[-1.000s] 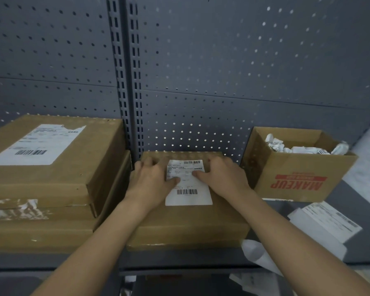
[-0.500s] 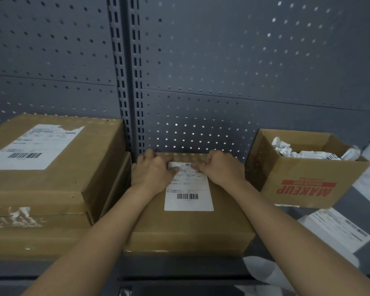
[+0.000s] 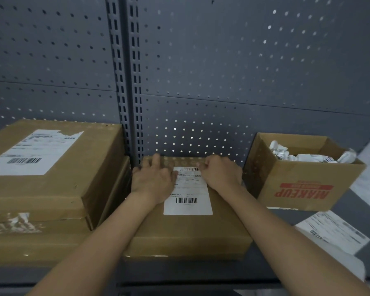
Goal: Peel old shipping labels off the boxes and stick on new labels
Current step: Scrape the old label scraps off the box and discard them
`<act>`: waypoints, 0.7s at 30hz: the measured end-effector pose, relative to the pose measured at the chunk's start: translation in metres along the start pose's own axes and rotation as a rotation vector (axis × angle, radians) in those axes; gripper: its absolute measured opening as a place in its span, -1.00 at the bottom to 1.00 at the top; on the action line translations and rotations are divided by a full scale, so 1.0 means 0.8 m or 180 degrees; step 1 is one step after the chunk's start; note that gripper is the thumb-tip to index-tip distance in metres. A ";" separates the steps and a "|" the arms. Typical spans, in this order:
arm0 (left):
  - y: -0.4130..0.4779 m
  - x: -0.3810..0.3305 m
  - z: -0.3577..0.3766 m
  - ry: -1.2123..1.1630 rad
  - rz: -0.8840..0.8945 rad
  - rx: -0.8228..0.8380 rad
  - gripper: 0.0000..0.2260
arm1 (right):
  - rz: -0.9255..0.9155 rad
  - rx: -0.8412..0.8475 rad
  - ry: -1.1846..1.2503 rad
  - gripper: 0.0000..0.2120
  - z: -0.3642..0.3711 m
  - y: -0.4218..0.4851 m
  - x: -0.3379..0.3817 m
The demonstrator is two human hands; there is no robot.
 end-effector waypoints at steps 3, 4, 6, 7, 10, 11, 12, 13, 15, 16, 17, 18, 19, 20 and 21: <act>-0.004 0.000 -0.004 -0.0016 0.0047 -0.0103 -0.55 | -0.0198 0.0019 0.0030 -0.72 -0.001 -0.008 0.002; -0.007 0.000 -0.007 -0.0053 0.0051 -0.0194 -0.55 | -0.0299 0.0015 0.0105 -0.72 -0.003 -0.012 0.002; -0.016 -0.004 -0.012 -0.0185 0.0126 -0.0441 -0.55 | -0.0545 -0.0045 0.0261 -0.72 -0.007 -0.026 0.004; -0.020 -0.008 -0.012 -0.0229 0.0223 -0.0550 -0.55 | -0.0702 -0.0125 0.0216 -0.70 -0.006 -0.034 0.007; -0.029 -0.022 0.002 -0.0228 0.0553 -0.0422 -0.53 | -0.1315 -0.0223 -0.0163 -0.61 0.007 -0.052 0.025; -0.029 -0.023 0.010 -0.0252 0.0567 -0.0248 -0.52 | -0.1469 -0.0131 -0.0207 -0.57 0.013 -0.054 0.029; -0.028 -0.023 0.015 -0.0245 0.0557 -0.0096 -0.52 | -0.1541 0.0038 -0.0222 -0.50 0.019 -0.052 0.030; -0.028 -0.023 0.018 -0.0239 0.0534 0.0006 -0.51 | -0.1568 0.0218 -0.0220 -0.40 0.023 -0.050 0.030; -0.028 -0.021 0.022 -0.0233 0.0492 0.0125 -0.50 | -0.1562 0.0555 -0.0237 -0.28 0.030 -0.048 0.027; -0.029 -0.020 0.025 -0.0228 0.0478 0.0155 -0.50 | -0.1543 0.0714 -0.0267 -0.26 0.033 -0.050 0.026; -0.029 -0.020 0.026 -0.0219 0.0471 0.0162 -0.50 | -0.1522 0.0831 -0.0309 -0.23 0.036 -0.050 0.024; -0.030 -0.020 0.026 -0.0211 0.0465 0.0166 -0.49 | -0.1512 0.0888 -0.0338 -0.18 0.037 -0.051 0.024; -0.032 -0.021 0.027 -0.0210 0.0462 0.0169 -0.49 | -0.1497 0.0912 -0.0366 -0.14 0.036 -0.052 0.025; -0.032 -0.021 0.027 -0.0211 0.0459 0.0176 -0.49 | -0.1470 0.0941 -0.0394 -0.15 0.035 -0.052 0.025; -0.032 -0.021 0.026 -0.0223 0.0457 0.0184 -0.49 | -0.1443 0.0983 -0.0395 -0.21 0.035 -0.052 0.024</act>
Point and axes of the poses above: each hand's wrist, its own y-axis towards the middle knuckle, its own z-axis out of the palm, x = y × z, the point moved 6 cm from there along y, towards the middle knuckle, and after that the axes turned 1 degree about z, right-handed, at the moved point
